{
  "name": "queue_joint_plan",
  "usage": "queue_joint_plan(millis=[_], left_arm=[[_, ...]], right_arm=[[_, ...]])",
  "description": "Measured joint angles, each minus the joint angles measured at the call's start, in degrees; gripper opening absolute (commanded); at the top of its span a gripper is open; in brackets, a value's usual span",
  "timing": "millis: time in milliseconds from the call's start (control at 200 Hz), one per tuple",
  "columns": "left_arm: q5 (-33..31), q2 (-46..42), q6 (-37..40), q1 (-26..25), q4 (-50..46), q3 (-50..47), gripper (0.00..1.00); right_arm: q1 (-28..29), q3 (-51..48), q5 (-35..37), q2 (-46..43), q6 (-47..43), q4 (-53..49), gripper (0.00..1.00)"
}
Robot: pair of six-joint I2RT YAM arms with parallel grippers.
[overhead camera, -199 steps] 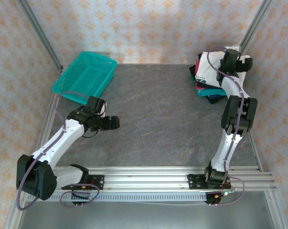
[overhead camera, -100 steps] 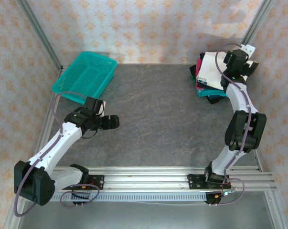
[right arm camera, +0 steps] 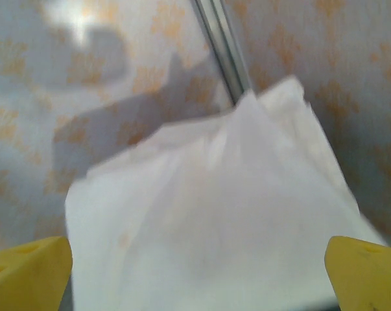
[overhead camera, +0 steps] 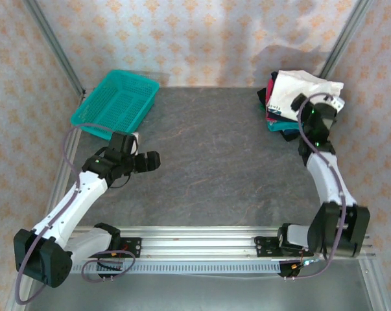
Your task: Fold and stack the t-shirts
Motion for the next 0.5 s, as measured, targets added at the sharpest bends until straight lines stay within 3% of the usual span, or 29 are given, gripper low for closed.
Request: queue_joint_plan(millis=[75, 105, 305, 430, 500], left_arm=[[-2.27, -0.59, -0.37, 1.42, 2.23, 0.00, 0.95], [-3.52, -0.70, -0.50, 2.19, 3.26, -0.04, 1.00], [-14.93, -1.05, 1.14, 7.13, 12.57, -3.28, 1.00], [-21.00, -1.09, 2.78, 12.83, 22.47, -10.01, 1.00], [-23.15, -1.03, 3.91, 15.37, 27.12, -13.55, 1.00]], right_arm=[[1.90, -5.31, -1.03, -6.01, 0.90, -4.15, 0.99], [3.13, -7.26, -1.03, -8.66, 1.03, -6.34, 0.99], [8.31, -22.99, 0.13, -27.85, 0.13, -15.87, 0.99], [8.31, -29.83, 3.63, -32.15, -1.62, -16.72, 0.99], [8.31, -32.76, 5.16, -31.39, -3.72, -12.20, 0.99]])
